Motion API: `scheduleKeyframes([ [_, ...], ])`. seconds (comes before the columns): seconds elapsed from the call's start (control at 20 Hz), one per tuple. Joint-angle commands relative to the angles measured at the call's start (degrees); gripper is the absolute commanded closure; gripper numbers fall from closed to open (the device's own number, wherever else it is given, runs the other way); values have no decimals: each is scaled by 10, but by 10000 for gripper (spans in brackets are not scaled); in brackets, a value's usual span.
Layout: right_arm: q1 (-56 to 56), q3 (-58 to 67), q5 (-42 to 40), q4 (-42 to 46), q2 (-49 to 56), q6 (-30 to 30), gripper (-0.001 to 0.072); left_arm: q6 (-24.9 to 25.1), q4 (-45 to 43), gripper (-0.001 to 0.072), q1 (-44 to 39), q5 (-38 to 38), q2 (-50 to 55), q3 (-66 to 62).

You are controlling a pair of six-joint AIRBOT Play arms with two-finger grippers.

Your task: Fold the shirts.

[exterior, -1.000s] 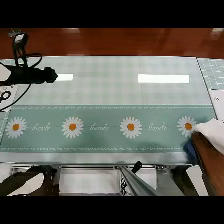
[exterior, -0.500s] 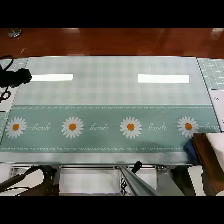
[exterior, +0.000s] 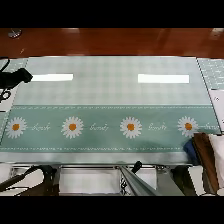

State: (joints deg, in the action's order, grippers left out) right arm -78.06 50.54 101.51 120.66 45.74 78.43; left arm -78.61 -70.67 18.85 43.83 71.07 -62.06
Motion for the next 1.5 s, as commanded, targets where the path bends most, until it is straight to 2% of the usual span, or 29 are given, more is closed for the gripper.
scheduleKeyframes([
  [0.0, 51, 35, -67, -210, 11, -19, 246, 11, 3, 21, -35, 62, 0, -6],
  [0.05, 89, 56, -90, -267, 16, -36, 223, 11, 3, 20, -58, 91, 1, -13],
  [0.1, 140, 78, -107, -321, 22, -50, 148, 22, 3, 19, -85, 118, 1, -24],
  [0.15, 200, 102, -123, -368, 28, -61, 109, 26, -4, 19, -116, 139, 1, -39],
  [0.25, 325, 151, -145, -417, 50, -53, 104, 23, -54, 19, -191, 182, 1, -82],
  [0.35, 469, 199, -173, -421, 80, -20, 104, 11, -107, 12, -272, 219, 1, -124],
  [0.4, 532, 214, -188, -421, 94, -9, 104, 0, -121, -13, -310, 238, 1, -141],
  [0.5, 648, 223, -214, -407, 122, 19, 104, -17, -126, -13, -370, 263, 3, -163],
  [0.55, 698, 223, -214, -380, 139, 34, 104, -24, -130, -13, -391, 272, 6, -169],
  [0.7, 807, 223, -168, -297, 193, 69, 102, -85, -186, -13, -433, 334, 25, -178],
  [0.85, 846, 223, -166, -276, 219, 70, 103, -96, -221, -13, -434, 344, 43, -177],
  [1.45, 847, 223, -184, -286, 221, 70, 105, -96, -221, -13, -431, 342, 63, -177],
])
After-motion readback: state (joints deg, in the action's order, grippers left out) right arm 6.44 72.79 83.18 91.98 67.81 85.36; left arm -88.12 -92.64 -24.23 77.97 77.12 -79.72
